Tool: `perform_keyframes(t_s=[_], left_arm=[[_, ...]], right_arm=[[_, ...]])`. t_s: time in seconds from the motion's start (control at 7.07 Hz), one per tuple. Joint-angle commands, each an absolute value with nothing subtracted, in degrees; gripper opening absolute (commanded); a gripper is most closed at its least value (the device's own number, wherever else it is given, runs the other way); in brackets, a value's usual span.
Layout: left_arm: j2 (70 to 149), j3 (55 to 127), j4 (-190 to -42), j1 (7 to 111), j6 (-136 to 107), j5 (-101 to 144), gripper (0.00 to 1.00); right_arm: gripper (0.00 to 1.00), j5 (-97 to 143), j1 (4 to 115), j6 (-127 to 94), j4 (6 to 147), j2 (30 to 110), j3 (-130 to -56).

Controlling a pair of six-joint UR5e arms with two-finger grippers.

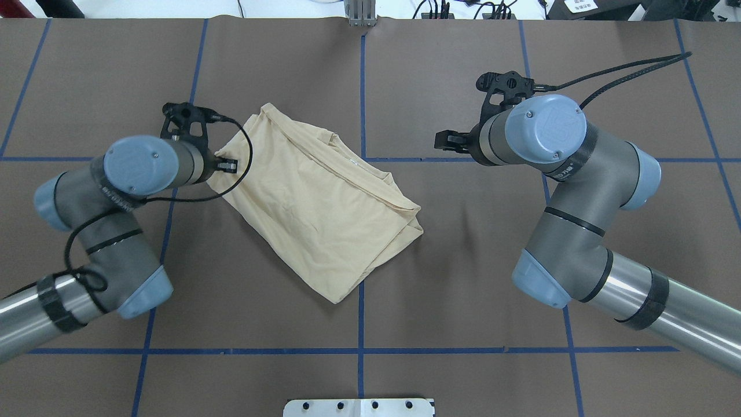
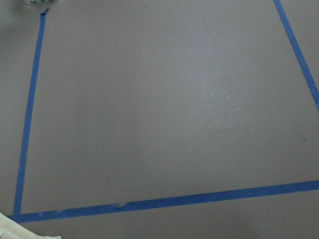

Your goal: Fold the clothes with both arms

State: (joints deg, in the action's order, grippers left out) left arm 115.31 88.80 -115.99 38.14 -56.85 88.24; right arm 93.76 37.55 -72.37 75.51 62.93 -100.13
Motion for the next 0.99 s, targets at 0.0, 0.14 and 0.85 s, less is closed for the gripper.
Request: perform_keyframes(t_s=[0.0,0.14,0.85], left_arm=[[129.4,69.4,-123.8,43.3,-55.8,88.2,0.00],[135.5,60.7,-129.2,44.8,-53.2,88.7,0.00],[139.9,55.9,-132.9,50.0,-45.1,95.3,1.00]], right_arm=[[1.00,93.7,37.4,-72.7,75.5,62.9,-100.2],[1.00,93.7,37.2,-72.8,75.5,62.9,-100.2],[1.00,93.5,36.4,-73.5,75.5,62.0,-100.1]])
